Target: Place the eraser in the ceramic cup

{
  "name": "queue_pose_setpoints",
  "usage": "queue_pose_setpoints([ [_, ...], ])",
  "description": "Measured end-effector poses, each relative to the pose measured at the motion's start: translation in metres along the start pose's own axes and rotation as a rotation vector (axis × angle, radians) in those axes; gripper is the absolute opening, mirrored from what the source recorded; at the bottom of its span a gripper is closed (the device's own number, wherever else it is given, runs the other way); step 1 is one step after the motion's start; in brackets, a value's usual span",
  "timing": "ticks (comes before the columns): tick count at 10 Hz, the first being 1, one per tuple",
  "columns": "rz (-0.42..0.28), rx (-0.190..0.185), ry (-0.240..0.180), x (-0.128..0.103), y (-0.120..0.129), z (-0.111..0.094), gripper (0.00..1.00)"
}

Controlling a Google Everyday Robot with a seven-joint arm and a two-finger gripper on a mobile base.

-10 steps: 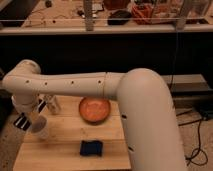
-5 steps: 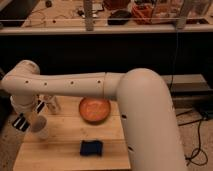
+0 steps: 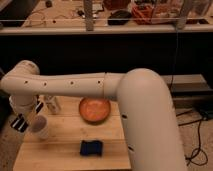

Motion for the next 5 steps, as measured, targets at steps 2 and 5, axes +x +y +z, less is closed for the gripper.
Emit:
queue_pose_setpoints([
  [2,-0.001,0.001,-0.005,-0.0006,-0.0008,-0.0003,0.12],
  [5,-0.004,0.004,-0.010,-0.0014,-0.0035,0.0000,0.18],
])
